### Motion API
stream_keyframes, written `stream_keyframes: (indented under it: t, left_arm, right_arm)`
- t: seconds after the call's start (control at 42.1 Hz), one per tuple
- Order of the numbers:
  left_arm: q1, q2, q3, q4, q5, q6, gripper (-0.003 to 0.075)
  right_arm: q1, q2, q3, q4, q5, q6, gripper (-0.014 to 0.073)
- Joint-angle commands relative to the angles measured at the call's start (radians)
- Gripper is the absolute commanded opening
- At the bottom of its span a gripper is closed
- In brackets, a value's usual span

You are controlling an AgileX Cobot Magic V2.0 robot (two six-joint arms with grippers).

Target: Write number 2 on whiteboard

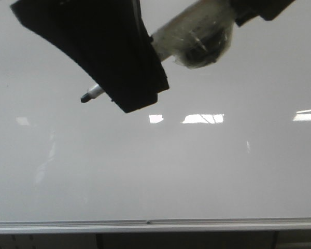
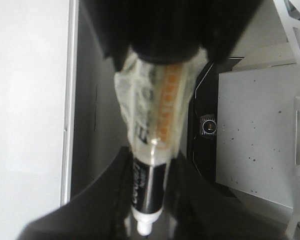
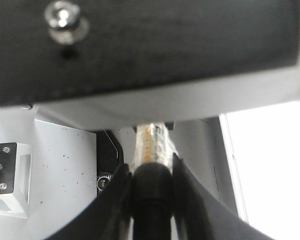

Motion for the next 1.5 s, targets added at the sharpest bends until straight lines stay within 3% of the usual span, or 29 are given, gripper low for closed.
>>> stream_keyframes:
  t: [0.0, 0.119, 0.309, 0.404, 0.547, 0.713, 0.856, 1.165, 1.474]
  left_arm:
    - [-0.004, -0.03, -0.035, -0.015, -0.055, -0.003, -0.002]
    - [-0.004, -0.03, -0.035, -0.028, -0.062, -0.003, 0.0043]
    - [0.012, -0.06, -0.037, -0.018, -0.07, -0.011, 0.0429]
    - [0.048, -0.102, -0.037, -0.018, -0.054, -0.032, 0.0518]
    - [0.126, -0.192, -0.027, -0.018, -0.03, -0.084, 0.0511]
    - [0.229, -0.332, 0.037, -0.022, -0.066, -0.179, 0.0511]
    - [0.305, -0.428, 0.11, -0.022, -0.093, -0.227, 0.0511]
    - [0.38, -0.494, 0.184, -0.022, -0.139, -0.233, 0.0511]
    - [0.38, -0.49, 0.184, -0.022, -0.144, -0.233, 0.0511]
  right_arm:
    - [0.003, -0.014, -0.032, 0.025, -0.013, -0.011, 0.0057]
    - [0.003, -0.014, -0.032, 0.024, -0.013, -0.01, 0.0017]
    - [0.002, -0.015, -0.032, 0.012, -0.013, -0.01, 0.0015]
    - [-0.012, -0.022, -0.046, -0.032, -0.009, 0.024, 0.0015]
    - [-0.056, -0.041, -0.091, -0.21, 0.002, 0.169, 0.0015]
    - [-0.131, -0.075, -0.112, -0.458, 0.046, 0.444, 0.0015]
    - [-0.224, -0.127, -0.097, -0.499, 0.03, 0.632, 0.0015]
    - [-0.355, -0.315, 0.212, -0.494, -0.385, 0.748, 0.0015]
    - [-0.423, -0.315, 0.442, -0.494, -0.818, 0.845, 0.0015]
